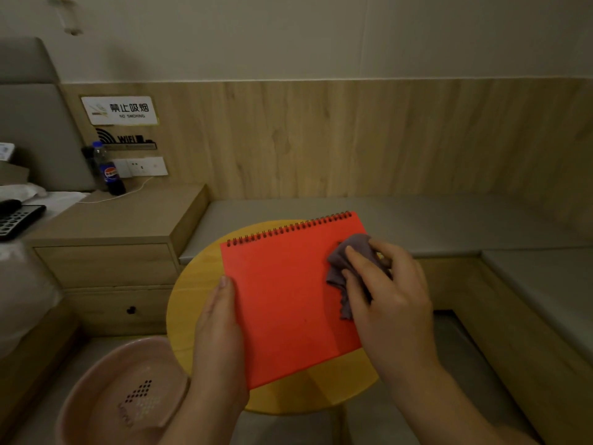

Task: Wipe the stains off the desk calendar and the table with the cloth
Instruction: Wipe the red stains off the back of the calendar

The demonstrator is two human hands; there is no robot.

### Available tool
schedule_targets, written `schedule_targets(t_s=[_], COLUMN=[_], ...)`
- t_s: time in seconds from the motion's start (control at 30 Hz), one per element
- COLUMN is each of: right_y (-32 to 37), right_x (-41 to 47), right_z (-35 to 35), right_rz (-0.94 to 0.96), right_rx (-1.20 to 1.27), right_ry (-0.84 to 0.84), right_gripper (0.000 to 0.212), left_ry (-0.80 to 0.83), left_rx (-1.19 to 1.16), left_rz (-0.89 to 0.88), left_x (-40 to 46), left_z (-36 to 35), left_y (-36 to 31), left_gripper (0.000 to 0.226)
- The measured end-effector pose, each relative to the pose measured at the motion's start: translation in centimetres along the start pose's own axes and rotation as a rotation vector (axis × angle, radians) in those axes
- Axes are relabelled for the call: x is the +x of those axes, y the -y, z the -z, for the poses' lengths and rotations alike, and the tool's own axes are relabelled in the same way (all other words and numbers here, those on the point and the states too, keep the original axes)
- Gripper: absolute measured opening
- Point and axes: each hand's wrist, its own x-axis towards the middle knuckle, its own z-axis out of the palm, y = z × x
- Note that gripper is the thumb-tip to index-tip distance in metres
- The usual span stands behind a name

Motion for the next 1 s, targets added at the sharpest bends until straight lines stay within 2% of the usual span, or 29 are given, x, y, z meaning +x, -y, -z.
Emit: schedule_targets(t_s=[0.2,0.37,0.57,0.7,0.77,0.87,1.0], right_y=[2.9,6.3,8.0,7.1,5.9,3.6,0.1], right_x=[-1.3,-2.9,-3.3,-3.1,-3.0,-2.3,-1.1], right_z=[-1.5,-2.7,-3.1,-3.0,-2.7,-2.2,-0.8], right_rz=[0.031,0.109,0.145,0.152,0.137,0.097,0.064], right_rx=[0.074,0.158,0.221,0.200,0.177,0.114,0.029], right_ry=[0.058,0.097,0.115,0.122,0.108,0.089,0.021], right_gripper=[0.032,0.028,0.029,0.029,0.028,0.031,0.029], left_ry=[0.030,0.088,0.094,0.143,0.133,0.070,0.044], left_rx=[-0.007,-0.089,-0.122,-0.165,-0.124,-0.050,-0.032], left_rz=[-0.042,0.001,0.033,0.112,0.070,0.027,0.045], left_x=[0.4,0.1,0.3,0.2,0.6,1.1,1.4], left_z=[-0.7,-1.0,-0.2,0.1,0.5,1.0,1.6], left_y=[0.5,0.7,0.9,0.8,1.0,1.3,0.9], left_gripper=[0.029,0.044,0.050,0.070,0.064,0.041,0.035])
